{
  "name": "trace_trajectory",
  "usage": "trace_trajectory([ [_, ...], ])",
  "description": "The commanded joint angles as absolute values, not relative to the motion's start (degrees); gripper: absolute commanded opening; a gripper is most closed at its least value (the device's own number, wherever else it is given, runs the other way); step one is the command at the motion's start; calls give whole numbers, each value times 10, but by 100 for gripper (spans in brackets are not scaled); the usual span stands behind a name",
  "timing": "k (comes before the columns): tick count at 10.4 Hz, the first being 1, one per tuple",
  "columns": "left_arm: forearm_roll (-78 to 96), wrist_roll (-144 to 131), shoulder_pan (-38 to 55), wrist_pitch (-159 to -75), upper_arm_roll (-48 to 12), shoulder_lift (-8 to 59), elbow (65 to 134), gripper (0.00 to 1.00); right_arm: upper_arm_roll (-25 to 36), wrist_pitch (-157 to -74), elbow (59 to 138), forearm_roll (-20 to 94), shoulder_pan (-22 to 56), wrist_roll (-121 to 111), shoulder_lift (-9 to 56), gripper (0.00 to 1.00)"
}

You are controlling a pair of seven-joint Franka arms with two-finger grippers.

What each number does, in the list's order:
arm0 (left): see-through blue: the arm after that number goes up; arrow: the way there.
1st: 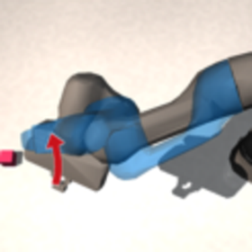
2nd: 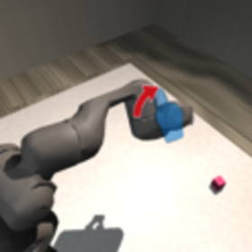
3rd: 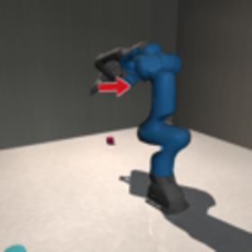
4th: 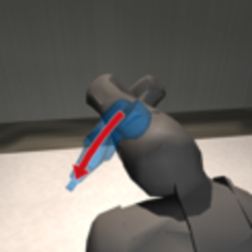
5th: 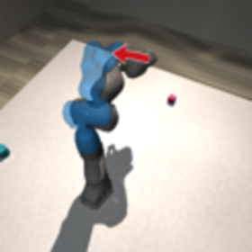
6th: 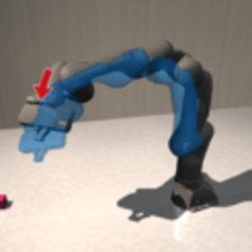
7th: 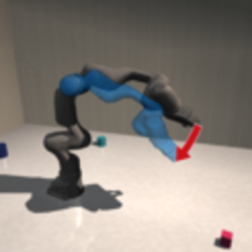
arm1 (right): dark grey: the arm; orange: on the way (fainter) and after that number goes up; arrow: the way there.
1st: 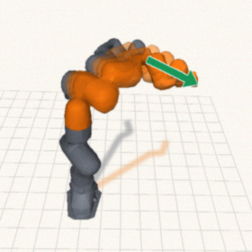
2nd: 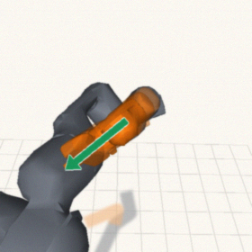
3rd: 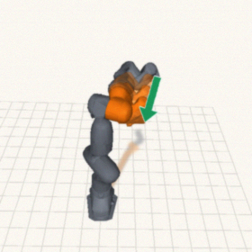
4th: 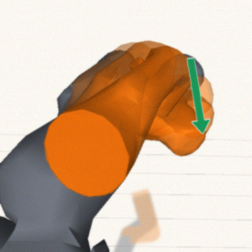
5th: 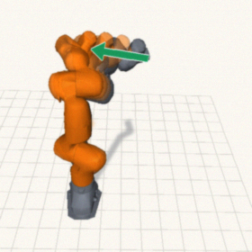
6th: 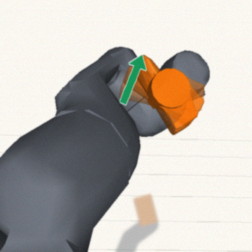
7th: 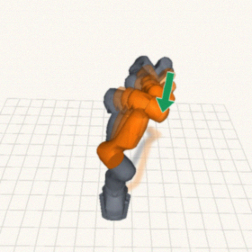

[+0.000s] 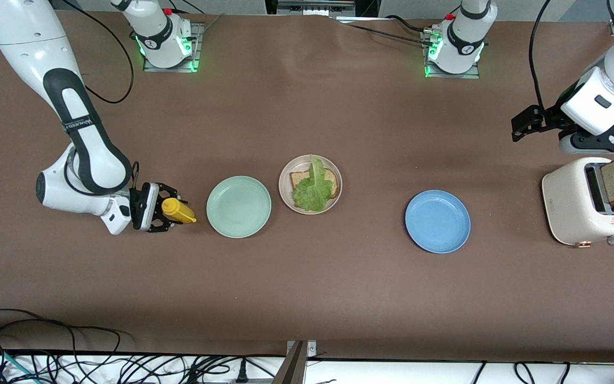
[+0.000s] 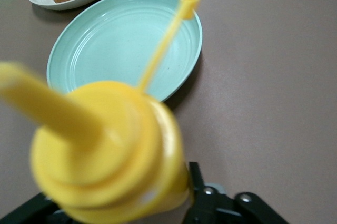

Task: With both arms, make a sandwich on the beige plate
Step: 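Close the right gripper around the yellow bottle, then lift the yellow bottle and carry it toward the beige plate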

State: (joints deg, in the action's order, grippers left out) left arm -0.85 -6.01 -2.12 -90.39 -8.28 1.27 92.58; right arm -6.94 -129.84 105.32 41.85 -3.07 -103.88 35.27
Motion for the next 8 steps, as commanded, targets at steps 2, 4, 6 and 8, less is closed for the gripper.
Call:
trace_trajectory([
  [2, -13, -50, -19, -896, -82, 18, 910, 100, -81, -1304, 1050, 402, -18, -943, 338, 0],
  [4, -13, -50, -19, -896, -82, 18, 910, 100, -102, -1303, 1036, 298, -18, -794, 316, 0],
  [6, -13, -50, -19, -896, -82, 19, 910, 100, -126, -1299, 1033, 212, -11, -667, 291, 0],
  [8, -13, -50, -19, -896, -82, 18, 910, 100, -138, -1296, 1022, 168, 5, -590, 282, 0],
])
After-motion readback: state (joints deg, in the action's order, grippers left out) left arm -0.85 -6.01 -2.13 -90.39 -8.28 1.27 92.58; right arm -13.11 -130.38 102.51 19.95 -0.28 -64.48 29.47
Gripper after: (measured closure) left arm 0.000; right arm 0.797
